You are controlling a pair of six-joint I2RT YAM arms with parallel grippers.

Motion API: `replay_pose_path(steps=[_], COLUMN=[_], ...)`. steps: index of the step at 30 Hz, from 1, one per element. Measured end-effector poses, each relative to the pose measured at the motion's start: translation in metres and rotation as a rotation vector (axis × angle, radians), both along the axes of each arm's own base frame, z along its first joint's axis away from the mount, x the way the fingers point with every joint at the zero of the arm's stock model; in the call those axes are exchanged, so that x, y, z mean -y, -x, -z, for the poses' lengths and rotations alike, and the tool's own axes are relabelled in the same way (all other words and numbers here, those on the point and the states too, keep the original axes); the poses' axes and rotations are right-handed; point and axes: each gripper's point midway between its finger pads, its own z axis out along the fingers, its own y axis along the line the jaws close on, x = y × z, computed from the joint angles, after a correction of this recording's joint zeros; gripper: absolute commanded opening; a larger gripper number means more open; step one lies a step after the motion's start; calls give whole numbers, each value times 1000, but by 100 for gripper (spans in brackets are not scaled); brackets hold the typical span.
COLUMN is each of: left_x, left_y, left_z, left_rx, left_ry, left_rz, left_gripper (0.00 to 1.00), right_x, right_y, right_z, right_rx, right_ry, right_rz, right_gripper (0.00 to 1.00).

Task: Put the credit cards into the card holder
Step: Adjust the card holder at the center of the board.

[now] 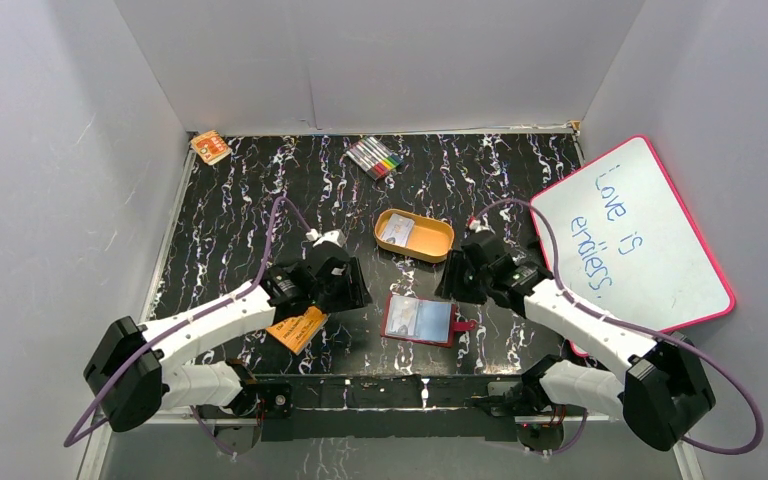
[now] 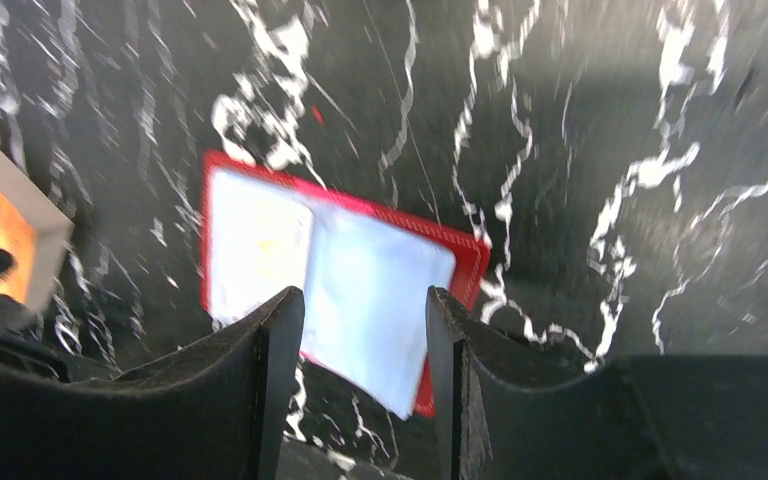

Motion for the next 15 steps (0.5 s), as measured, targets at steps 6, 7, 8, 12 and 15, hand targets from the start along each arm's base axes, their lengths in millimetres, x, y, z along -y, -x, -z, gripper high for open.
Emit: replay_pose_path(steps=[6,7,8,12,15], left_x=[7,9,12,22,23], left_y=[8,8,9,9,9], left_z=[8,8,7,9,12], left_rx=[-16,-17,-18,-26,-36], left_ry=[36,46,58,83,81], left_rz=[52,61,74,103,109], left_gripper=[56,56,55,54,54], right_x=[8,8,7,4,2], right_y=[38,40,42,46,53], right_z=[41,42,42,47,55], right_rx=[-147,-155,-160,-169,-205], right_ry=[1,-4,-8,-35,-47], right_rz=[-38,-40,-41,-52,-68], right_gripper=[56,55,55,50,46])
